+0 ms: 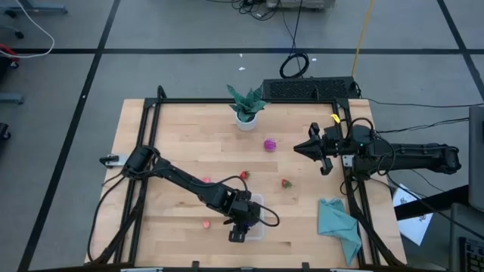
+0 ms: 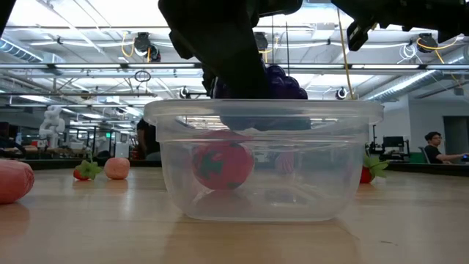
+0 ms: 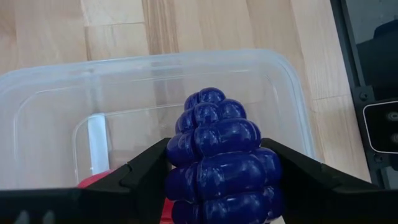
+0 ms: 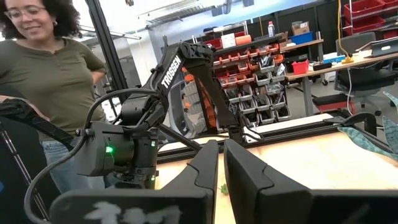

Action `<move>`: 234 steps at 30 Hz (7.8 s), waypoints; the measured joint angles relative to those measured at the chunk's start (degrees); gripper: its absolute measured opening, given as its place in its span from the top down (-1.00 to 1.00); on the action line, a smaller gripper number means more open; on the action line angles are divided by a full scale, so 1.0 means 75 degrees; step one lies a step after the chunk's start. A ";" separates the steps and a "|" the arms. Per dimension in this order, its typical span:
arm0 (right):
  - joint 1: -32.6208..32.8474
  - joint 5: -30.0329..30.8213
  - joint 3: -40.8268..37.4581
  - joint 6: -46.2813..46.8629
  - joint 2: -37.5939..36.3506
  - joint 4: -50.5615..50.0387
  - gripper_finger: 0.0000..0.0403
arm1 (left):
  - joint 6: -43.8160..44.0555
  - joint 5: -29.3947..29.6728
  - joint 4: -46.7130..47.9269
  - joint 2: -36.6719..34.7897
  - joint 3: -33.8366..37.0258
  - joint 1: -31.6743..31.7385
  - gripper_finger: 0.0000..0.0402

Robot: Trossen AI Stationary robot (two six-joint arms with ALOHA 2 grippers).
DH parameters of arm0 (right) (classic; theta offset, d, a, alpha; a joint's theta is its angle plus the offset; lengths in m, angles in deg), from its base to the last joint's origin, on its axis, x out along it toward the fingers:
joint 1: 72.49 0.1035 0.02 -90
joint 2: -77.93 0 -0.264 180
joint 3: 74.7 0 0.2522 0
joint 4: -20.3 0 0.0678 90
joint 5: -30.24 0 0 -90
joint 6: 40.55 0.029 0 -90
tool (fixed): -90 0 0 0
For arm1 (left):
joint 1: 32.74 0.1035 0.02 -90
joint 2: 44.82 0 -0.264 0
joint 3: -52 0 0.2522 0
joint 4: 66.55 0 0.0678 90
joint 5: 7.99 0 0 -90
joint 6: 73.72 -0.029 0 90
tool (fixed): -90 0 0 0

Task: Pick and placing Produce into tupperware
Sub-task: Put the purple grapes into the transparent container, then put the top pink peach into the transparent container

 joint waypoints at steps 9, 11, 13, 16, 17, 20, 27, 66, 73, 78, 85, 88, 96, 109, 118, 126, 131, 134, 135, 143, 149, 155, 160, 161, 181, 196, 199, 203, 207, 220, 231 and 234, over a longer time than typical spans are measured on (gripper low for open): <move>0.0000 0.0000 0.0000 0.0000 0.0000 0.0006 0.91 | 0.0121 -0.0006 -0.0012 -0.0003 0.0000 0.0000 -0.21; 0.0001 0.0000 0.0000 0.0000 0.0000 0.0011 0.91 | 0.0194 -0.0007 -0.0012 -0.0003 0.0000 0.0000 -0.24; 0.0000 0.0000 0.0000 0.0000 0.0000 0.0035 0.91 | 0.0221 -0.0009 -0.0015 -0.0003 0.0000 0.0000 -0.30; 0.0000 0.0000 0.0000 0.0000 0.0000 0.0032 0.91 | 0.0198 -0.0008 -0.0020 -0.0003 0.0000 0.0000 -0.39; 0.0000 0.0000 0.0000 0.0000 0.0000 0.0032 0.91 | 0.0198 -0.0006 -0.0017 -0.0003 0.0000 0.0000 -0.42; 0.0000 -0.0003 0.0000 0.0000 0.0000 0.0032 0.91 | 0.0201 -0.0003 -0.0020 -0.0003 0.0000 0.0000 -0.47; 0.0003 -0.0003 0.0000 0.0000 0.0000 0.0032 0.91 | 0.0172 0.0000 -0.0140 -0.0006 0.0000 0.0010 -0.45; 0.0003 -0.0009 0.0000 0.0062 0.0000 0.0017 0.91 | 0.0502 0.2672 0.5998 -0.0069 -0.1787 0.0034 -0.37; 0.0003 -0.0535 -0.0003 0.0359 -0.0013 0.0000 0.91 | 0.0745 0.2672 0.6068 -0.0764 -0.0979 0.0069 -0.32; 0.0003 -0.0609 -0.0003 0.0372 -0.0042 0.0039 0.91 | 0.1231 0.2685 0.5383 -0.1998 0.0266 0.0193 -0.25; 0.0003 -0.0606 -0.0003 0.0352 -0.0044 0.0080 0.91 | 0.1454 0.2690 0.4161 -0.3930 0.2528 0.0620 -0.23; 0.0003 -0.0603 -0.0003 0.0487 -0.0044 0.0082 0.91 | 0.1759 0.2669 0.3914 -0.4586 0.3472 0.0918 -0.23; 0.0003 -0.0600 -0.0003 0.0516 -0.0044 0.0090 0.91 | 0.1848 0.2482 0.2994 -0.5340 0.4739 0.1351 -0.22; 0.0003 -0.0581 -0.0003 0.0519 -0.0044 0.0093 0.91 | 0.1390 0.2781 0.2553 -0.5324 0.4765 0.1431 -0.23; 0.0003 -0.0578 -0.0003 0.0522 -0.0044 0.0090 0.91 | 0.1411 0.2792 0.2553 -0.5324 0.4765 0.1431 -0.23; 0.0002 -0.0577 -0.0003 0.0522 -0.0044 0.0087 0.91 | 0.1400 0.2806 0.2556 -0.5324 0.4765 0.1431 -0.23; 0.0002 -0.0577 -0.0003 0.0522 -0.0044 0.0087 0.91 | 0.1480 0.2814 0.2481 -0.5277 0.4765 0.1431 -0.22; 0.0003 -0.0577 -0.0003 0.0522 -0.0044 0.0083 0.91 | 0.1488 0.2764 0.2326 -0.5179 0.4765 0.1431 -0.22; 0.0001 -0.0576 -0.0003 0.0522 -0.0044 0.0079 0.91 | 0.1471 0.2636 0.2253 -0.5152 0.4765 0.1431 -0.22; 0.0000 -0.0583 -0.0003 0.0519 -0.0032 -0.0018 0.91 | 0.1598 0.2089 0.1769 -0.4488 0.4768 0.1330 -0.22; 0.0000 -0.0592 0.0000 0.0516 -0.0042 -0.0078 0.91 | 0.1617 0.1758 0.1482 -0.3945 0.4765 0.1378 -0.23; 0.0003 -0.0595 0.0000 0.0516 -0.0035 -0.0098 0.91 | 0.1613 0.1448 0.1554 -0.3506 0.4762 0.1387 -0.23; 0.0003 -0.0597 0.0000 0.0516 -0.0042 -0.0093 0.91 | 0.1664 0.1389 0.1715 -0.3410 0.4762 0.1528 -0.22; 0.0003 -0.0597 0.0000 0.0516 -0.0044 -0.0092 0.91 | 0.1667 0.1359 0.1752 -0.3412 0.4765 0.1568 -0.22; 0.0003 -0.0600 0.0000 0.0519 -0.0041 -0.0087 0.91 | 0.1440 0.1247 0.1432 -0.2931 0.4768 0.1821 -0.22; 0.0003 -0.0603 0.0000 0.0519 -0.0041 -0.0087 0.91 | 0.1418 0.1026 0.1355 -0.2636 0.4747 0.1953 -0.22; 0.0003 -0.0603 0.0000 0.0521 -0.0041 -0.0087 0.91 | 0.1431 0.1014 0.1352 -0.2629 0.4750 0.1953 -0.22; 0.0003 -0.0603 0.0000 0.0522 -0.0041 -0.0087 0.91 | 0.1434 0.1005 0.1344 -0.2623 0.4756 0.1955 -0.22; 0.0003 -0.0603 0.0000 0.0522 -0.0041 -0.0080 0.91 | 0.1408 0.0999 0.1325 -0.2620 0.4759 0.1953 -0.20; 0.0003 -0.0603 0.0000 0.0522 -0.0044 0.0032 0.91 | 0.1391 0.0922 0.1209 -0.2611 0.4765 0.1947 0.34; 0.0003 -0.0603 0.0000 0.0522 -0.0044 0.0029 0.91 | 0.1408 0.0946 0.1277 -0.2802 0.4733 0.1953 0.35; 0.0003 -0.0603 0.0000 0.0522 -0.0041 0.0029 0.91 | 0.1408 0.0961 0.1248 -0.2827 0.4721 0.1953 0.35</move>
